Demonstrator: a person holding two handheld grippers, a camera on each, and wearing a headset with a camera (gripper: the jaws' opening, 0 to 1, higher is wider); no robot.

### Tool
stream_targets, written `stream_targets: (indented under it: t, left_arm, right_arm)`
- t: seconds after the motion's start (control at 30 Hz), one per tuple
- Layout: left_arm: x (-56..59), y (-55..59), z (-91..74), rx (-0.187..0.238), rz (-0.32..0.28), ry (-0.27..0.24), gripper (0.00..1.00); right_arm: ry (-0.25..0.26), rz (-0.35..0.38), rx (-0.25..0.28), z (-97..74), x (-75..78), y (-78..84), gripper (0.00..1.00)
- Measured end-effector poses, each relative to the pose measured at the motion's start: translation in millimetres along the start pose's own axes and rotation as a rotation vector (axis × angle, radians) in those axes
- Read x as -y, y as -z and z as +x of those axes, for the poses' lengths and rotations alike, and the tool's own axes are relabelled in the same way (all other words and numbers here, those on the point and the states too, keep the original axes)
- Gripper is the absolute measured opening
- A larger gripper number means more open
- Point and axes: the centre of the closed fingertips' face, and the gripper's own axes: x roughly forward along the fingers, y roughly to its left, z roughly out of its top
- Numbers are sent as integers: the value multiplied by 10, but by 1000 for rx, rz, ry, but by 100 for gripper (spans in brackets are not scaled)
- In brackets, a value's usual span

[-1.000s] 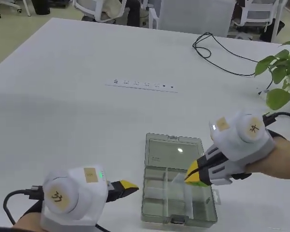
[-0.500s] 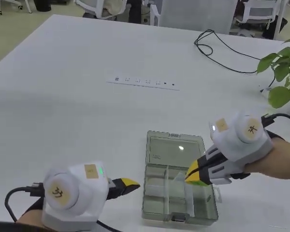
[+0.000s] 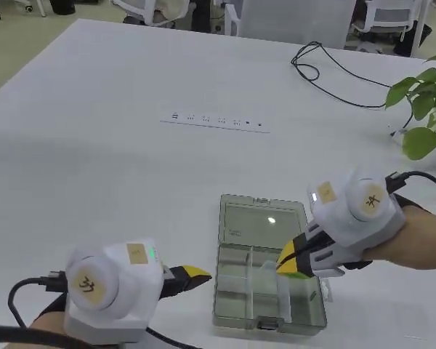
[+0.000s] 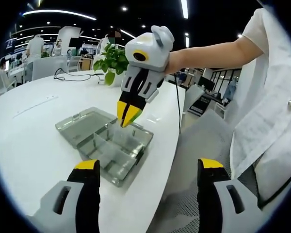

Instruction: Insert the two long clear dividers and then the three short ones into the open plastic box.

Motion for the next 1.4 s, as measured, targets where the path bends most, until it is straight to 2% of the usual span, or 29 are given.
stream_targets:
  t: [0.2, 0.53, 0.8, 1.03, 1.27, 1.4]
  left_arm:
    - [-1, 7, -2, -2, 0, -2, 83]
    - [0, -9, 6, 5, -5, -1, 83]
    - [6, -20, 5, 8, -5, 2, 83]
    - [7, -28, 4, 12, -4, 1, 83]
    - [4, -20, -4, 15, -7, -2, 83]
    - [11, -20, 0, 15, -8, -1, 83]
  right_arm:
    - [-3, -13, 8, 9, 1, -19, 3]
    - [-4, -9, -14, 7, 4, 15, 3]
    - [-6, -62, -84, 11, 1, -4, 2]
    - [-18, -69, -143, 4, 11, -7, 2]
    - [-27, 49, -100, -56, 58, -41, 2]
    - [-33, 88, -79, -83, 72, -45, 2]
